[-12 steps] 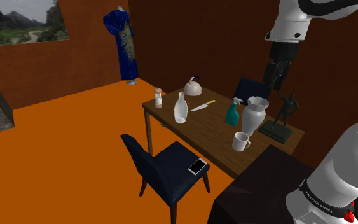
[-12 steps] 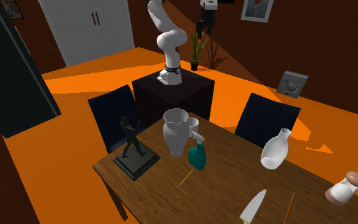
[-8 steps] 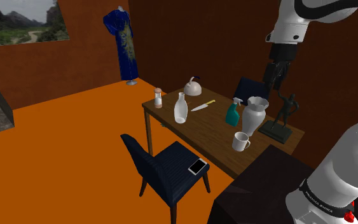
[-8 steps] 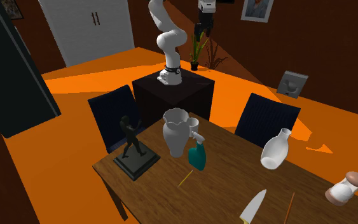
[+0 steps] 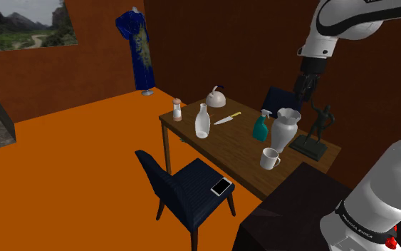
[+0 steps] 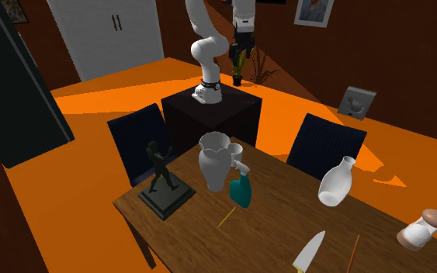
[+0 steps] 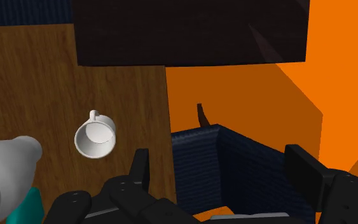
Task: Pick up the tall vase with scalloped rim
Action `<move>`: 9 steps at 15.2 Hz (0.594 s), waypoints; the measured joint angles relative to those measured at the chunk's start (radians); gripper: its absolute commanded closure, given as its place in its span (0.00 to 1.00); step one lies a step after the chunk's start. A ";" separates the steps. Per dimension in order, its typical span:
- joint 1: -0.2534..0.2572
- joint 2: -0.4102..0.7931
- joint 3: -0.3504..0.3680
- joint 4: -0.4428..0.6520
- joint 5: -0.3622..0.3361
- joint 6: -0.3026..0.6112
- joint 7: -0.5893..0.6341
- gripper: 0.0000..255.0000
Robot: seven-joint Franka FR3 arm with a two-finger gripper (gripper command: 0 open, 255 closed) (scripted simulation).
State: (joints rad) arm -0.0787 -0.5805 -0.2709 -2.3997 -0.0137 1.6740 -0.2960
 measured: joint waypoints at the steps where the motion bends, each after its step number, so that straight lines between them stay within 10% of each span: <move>1: -0.004 0.021 -0.018 0.010 -0.001 0.009 -0.019 0.00; 9: -0.023 0.292 -0.197 0.137 0.036 0.127 -0.230 0.00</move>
State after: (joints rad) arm -0.1017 -0.2887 -0.4681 -2.2624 0.0220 1.8013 -0.5263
